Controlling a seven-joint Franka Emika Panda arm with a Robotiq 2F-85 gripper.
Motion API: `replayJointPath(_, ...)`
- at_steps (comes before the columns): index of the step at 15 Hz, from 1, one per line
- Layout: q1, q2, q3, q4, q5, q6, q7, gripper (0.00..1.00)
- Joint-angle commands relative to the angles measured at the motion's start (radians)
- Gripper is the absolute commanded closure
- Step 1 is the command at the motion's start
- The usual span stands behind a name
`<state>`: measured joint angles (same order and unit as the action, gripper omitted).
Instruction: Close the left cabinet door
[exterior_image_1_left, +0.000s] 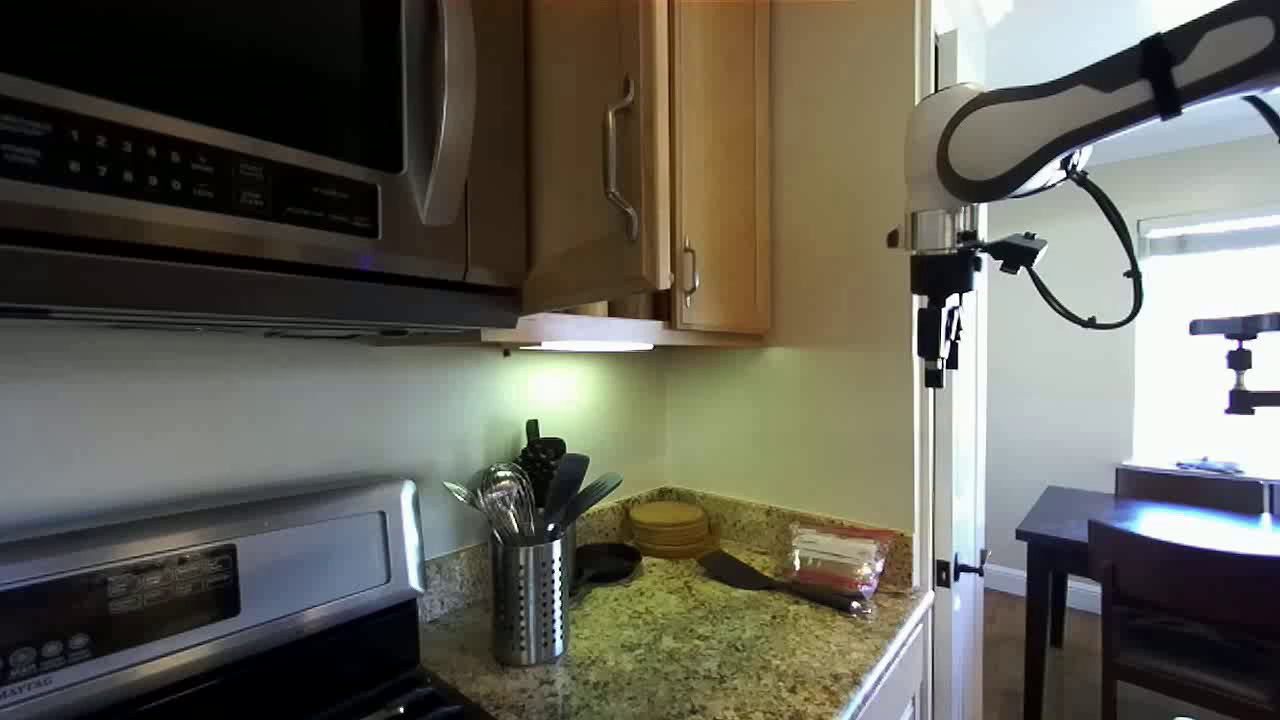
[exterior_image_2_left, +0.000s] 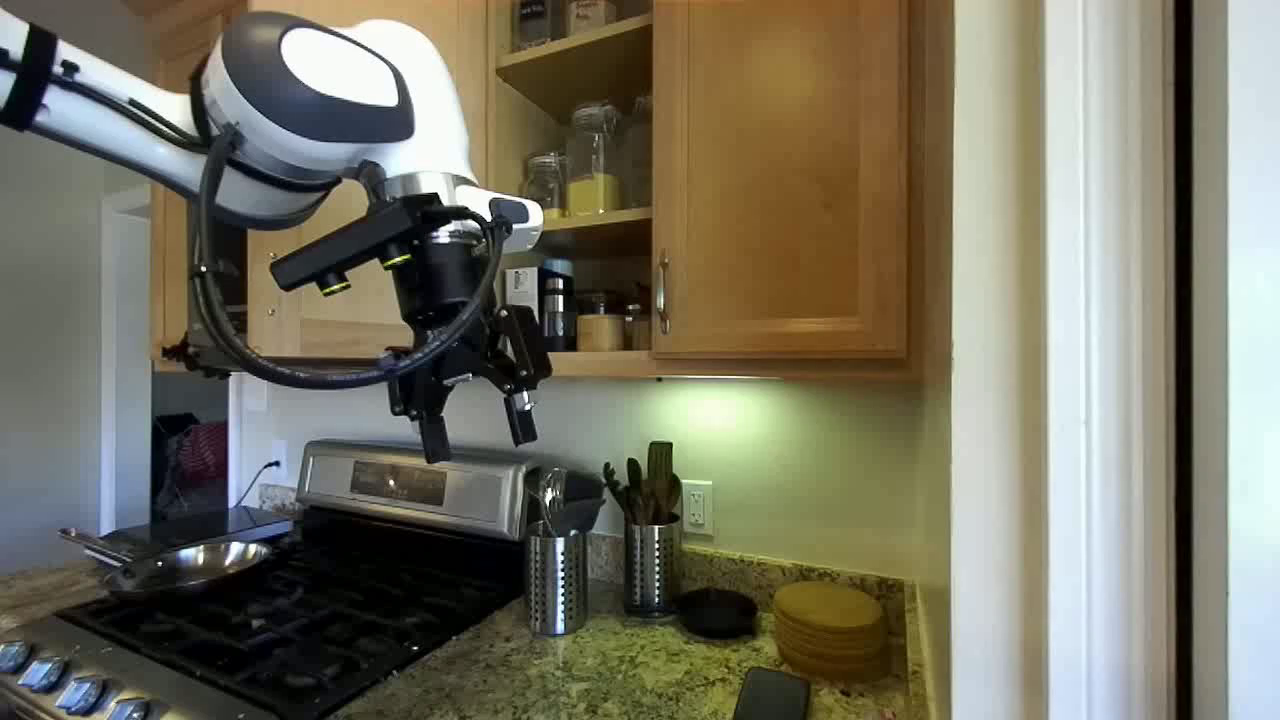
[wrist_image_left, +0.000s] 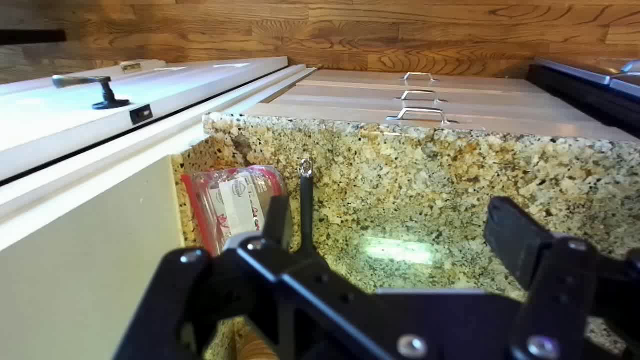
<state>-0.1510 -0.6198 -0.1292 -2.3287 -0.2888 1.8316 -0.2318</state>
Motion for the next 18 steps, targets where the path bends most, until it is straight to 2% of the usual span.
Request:
replayJointPath(1,0.015,0.0,-0.011,0.002,-0.007,-0.004,0.006,0.0)
replayJointPath(9,0.018,-0.005,-0.01,0.003,-0.003,-0.009,0.002,0.0)
replayJointPath(14,0.064,-0.071,0.006,0.015,0.033,-0.032,-0.027,0.0)
replayJointPath(18,0.126,-0.13,0.025,0.05,0.082,-0.043,-0.052,0.0)
